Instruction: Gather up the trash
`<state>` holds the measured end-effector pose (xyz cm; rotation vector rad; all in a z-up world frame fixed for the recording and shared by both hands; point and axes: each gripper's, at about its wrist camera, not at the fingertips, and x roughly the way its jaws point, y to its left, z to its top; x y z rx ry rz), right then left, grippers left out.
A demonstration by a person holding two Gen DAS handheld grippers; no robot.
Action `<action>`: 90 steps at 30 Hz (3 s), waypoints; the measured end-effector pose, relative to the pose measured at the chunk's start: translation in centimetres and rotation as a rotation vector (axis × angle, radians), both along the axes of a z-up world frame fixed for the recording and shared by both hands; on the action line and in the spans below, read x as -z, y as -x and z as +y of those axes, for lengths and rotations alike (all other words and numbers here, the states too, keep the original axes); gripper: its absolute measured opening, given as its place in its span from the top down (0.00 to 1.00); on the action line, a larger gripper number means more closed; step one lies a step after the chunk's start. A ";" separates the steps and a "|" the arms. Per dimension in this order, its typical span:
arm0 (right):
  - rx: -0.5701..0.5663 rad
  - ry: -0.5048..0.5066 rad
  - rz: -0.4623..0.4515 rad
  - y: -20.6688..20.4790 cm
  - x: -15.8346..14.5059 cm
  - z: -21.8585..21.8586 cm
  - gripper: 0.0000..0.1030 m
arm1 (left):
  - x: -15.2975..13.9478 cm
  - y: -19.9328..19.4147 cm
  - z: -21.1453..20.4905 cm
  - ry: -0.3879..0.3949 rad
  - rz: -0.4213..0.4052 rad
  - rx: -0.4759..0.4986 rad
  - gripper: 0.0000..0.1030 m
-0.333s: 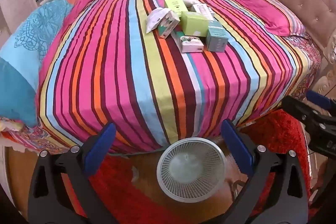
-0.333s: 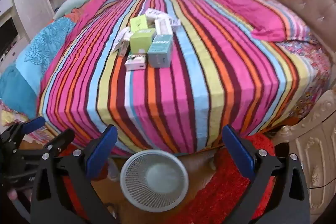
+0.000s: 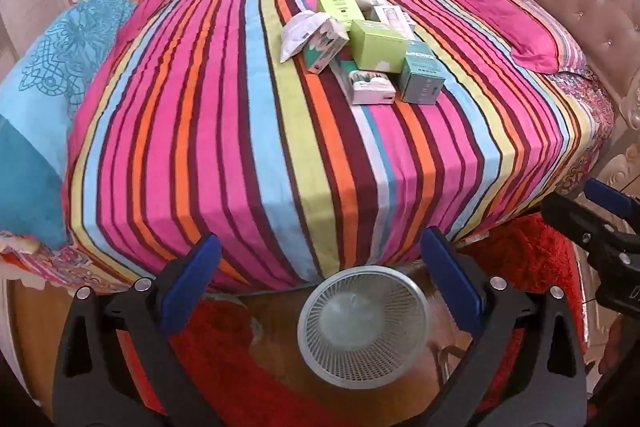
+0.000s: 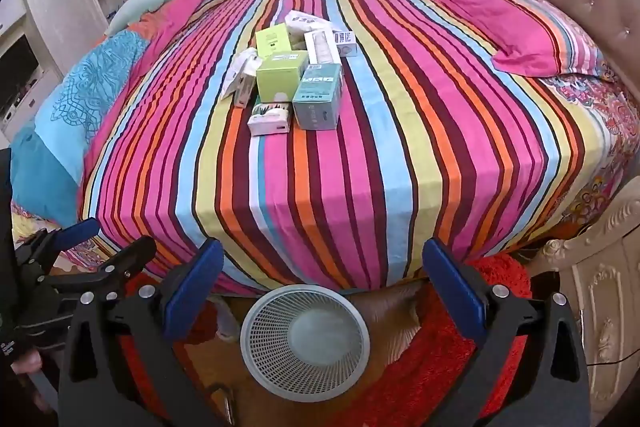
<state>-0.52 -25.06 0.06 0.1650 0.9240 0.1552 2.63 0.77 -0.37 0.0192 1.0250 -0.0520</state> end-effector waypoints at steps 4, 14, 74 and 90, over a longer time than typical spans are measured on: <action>0.018 0.004 0.024 0.3 0.4 0.9 0.07 | 0.4 -0.5 -0.3 -0.003 0.012 0.017 0.06; 0.016 0.049 0.050 0.0 0.2 3.4 0.07 | 0.9 -0.1 -0.1 0.028 0.024 0.019 0.06; 0.018 0.032 0.040 -0.2 0.2 3.0 0.07 | 2.1 0.4 -0.2 0.078 0.067 0.009 0.06; -0.031 -0.010 0.005 -1.8 -0.1 3.0 0.08 | 2.0 -1.0 0.3 0.098 0.064 -0.007 0.06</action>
